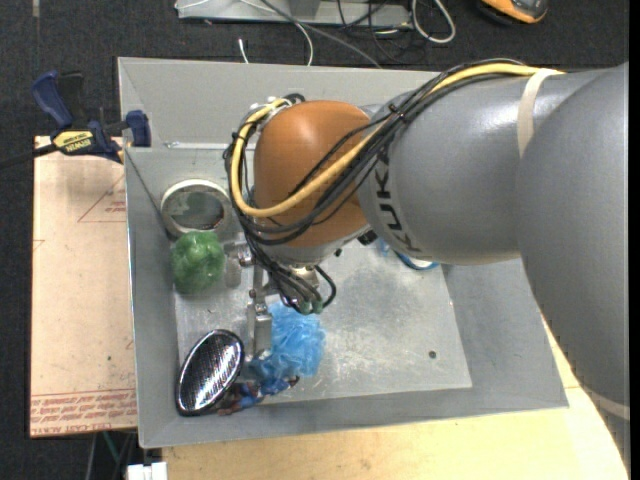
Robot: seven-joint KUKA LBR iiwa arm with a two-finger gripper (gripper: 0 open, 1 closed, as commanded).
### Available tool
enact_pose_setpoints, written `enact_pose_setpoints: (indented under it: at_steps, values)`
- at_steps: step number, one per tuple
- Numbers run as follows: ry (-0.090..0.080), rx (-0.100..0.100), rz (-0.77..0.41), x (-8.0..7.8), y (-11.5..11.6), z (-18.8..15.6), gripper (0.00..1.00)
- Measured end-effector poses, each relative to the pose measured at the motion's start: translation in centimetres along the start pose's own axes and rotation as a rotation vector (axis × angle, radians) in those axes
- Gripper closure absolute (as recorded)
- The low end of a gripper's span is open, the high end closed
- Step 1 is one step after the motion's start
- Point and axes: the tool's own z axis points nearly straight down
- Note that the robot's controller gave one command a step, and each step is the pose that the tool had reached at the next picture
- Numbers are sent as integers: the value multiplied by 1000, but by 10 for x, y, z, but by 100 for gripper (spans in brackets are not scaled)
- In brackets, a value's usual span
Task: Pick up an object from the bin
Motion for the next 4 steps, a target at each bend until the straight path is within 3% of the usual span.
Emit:
enact_pose_setpoints:
  at_steps: [1, 2, 3, 4]
  values:
    - [2, 0, -294, 10, 2, 26, 0]
    - [-1, -1, -289, 10, -5, 33, 0]
    - [3, -3, -570, 2, -1, 74, 0]
    - [-7, -1, -498, 36, 3, 95, 0]
